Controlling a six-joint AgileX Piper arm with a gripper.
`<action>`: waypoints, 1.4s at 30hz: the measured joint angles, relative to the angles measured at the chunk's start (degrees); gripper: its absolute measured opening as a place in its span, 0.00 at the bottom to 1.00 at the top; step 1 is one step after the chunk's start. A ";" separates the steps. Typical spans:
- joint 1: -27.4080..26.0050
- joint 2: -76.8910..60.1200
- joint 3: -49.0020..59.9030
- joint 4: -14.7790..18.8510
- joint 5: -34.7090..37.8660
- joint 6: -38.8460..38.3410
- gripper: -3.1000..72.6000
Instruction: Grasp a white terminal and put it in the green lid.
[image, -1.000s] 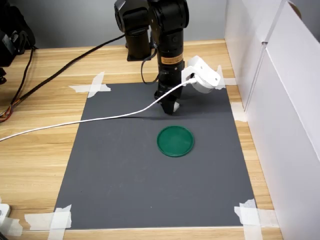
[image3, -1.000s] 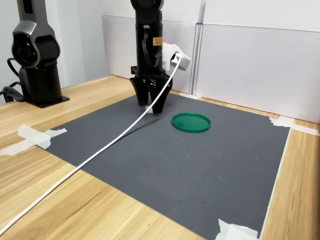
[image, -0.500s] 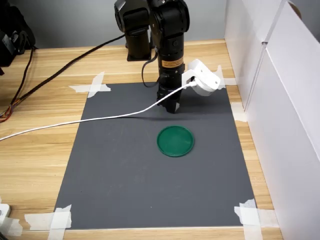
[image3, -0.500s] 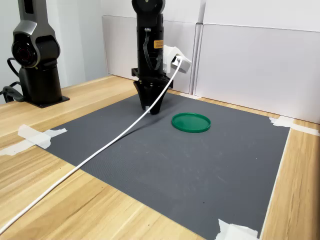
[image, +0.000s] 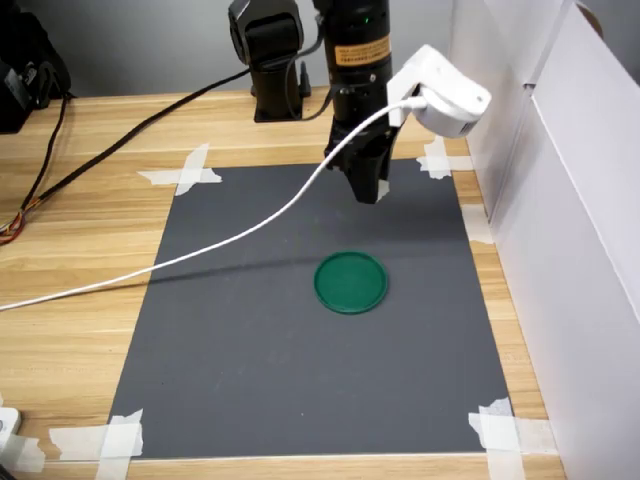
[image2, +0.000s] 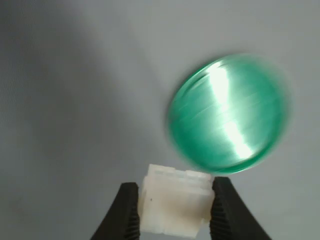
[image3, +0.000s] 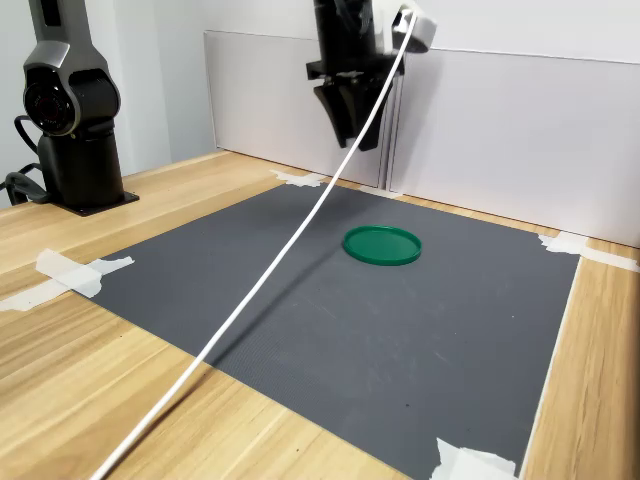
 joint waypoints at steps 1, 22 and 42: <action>0.00 0.49 -1.23 0.00 0.53 0.18 0.47; -5.86 16.31 -5.30 -2.68 0.54 3.18 0.47; -5.98 18.17 -5.30 -5.67 -1.86 0.73 0.68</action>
